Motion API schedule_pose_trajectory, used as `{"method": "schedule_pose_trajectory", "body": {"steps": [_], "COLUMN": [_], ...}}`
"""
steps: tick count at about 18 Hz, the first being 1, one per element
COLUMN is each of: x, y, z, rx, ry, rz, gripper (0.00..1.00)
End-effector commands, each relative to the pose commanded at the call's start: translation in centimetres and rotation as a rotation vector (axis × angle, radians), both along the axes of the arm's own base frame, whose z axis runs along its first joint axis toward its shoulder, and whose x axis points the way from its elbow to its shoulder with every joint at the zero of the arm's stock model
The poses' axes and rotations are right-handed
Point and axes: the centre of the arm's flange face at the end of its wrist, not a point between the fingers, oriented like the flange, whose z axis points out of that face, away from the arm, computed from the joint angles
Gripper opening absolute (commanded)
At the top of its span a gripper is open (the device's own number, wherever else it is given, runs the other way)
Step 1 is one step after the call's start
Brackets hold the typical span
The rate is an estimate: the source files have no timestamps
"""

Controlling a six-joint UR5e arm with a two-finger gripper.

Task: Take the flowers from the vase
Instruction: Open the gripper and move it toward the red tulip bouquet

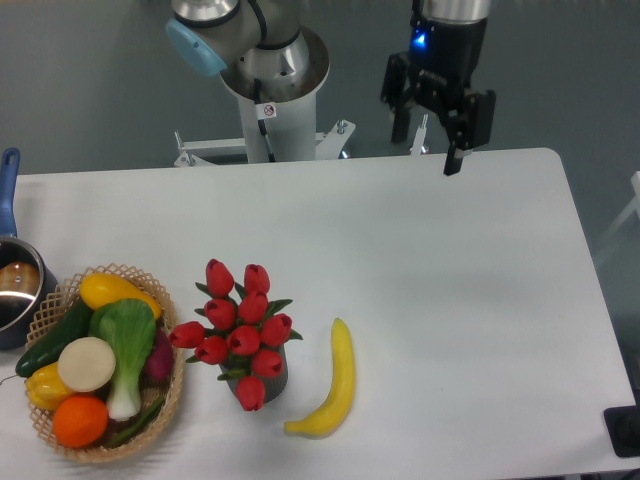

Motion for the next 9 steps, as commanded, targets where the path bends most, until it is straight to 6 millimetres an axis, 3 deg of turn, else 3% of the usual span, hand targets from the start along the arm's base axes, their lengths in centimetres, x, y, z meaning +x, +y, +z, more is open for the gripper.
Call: {"method": "schedule_pose_trajectory", "body": {"steps": [9], "x": [0.3], "y": [1.5], "z": [-0.3], "rx": [0.215], "ry": [-0.22], "rz": [0.177], "gripper": [1.0]}}
